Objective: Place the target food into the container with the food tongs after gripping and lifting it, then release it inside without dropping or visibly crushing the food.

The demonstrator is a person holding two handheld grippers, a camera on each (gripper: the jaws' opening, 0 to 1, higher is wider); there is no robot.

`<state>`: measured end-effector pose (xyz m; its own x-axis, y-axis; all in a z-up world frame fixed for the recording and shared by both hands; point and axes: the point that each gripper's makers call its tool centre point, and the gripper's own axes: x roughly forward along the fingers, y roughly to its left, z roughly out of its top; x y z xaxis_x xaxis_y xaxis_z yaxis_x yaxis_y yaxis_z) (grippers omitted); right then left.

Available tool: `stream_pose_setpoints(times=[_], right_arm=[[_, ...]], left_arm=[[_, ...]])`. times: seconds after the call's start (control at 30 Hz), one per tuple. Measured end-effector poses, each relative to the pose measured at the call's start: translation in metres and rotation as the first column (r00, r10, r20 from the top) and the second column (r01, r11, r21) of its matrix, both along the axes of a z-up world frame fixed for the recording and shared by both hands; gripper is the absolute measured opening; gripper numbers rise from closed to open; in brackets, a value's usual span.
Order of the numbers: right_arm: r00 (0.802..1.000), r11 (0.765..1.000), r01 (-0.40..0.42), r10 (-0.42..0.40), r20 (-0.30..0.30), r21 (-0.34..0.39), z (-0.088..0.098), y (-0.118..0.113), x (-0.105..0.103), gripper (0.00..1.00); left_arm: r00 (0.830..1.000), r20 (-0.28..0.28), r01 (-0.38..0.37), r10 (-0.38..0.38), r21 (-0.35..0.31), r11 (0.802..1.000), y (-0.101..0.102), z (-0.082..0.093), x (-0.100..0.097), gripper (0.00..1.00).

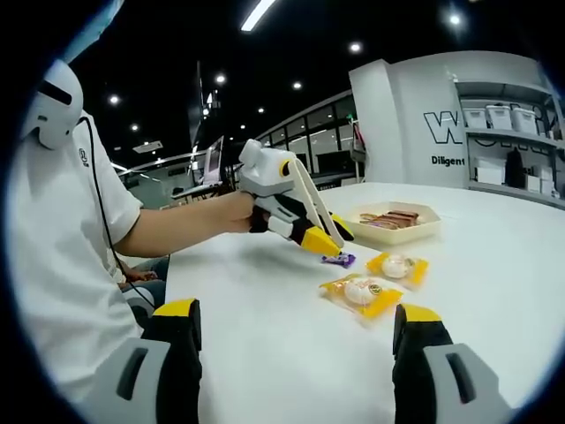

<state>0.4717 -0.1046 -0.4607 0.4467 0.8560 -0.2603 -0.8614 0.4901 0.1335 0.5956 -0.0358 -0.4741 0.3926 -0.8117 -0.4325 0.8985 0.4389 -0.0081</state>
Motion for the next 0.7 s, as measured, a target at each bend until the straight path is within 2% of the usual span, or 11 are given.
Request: stream_pose_setpoints(times=[0.7], right_arm=[[1.000, 1.000, -0.002, 0.002, -0.003, -0.005, -0.0024, 0.0002, -0.0004, 0.90]], left_arm=[[0.999, -0.033, -0.006, 0.006, -0.002, 1.000, -0.0005, -0.0094, 0.0021, 0.26]])
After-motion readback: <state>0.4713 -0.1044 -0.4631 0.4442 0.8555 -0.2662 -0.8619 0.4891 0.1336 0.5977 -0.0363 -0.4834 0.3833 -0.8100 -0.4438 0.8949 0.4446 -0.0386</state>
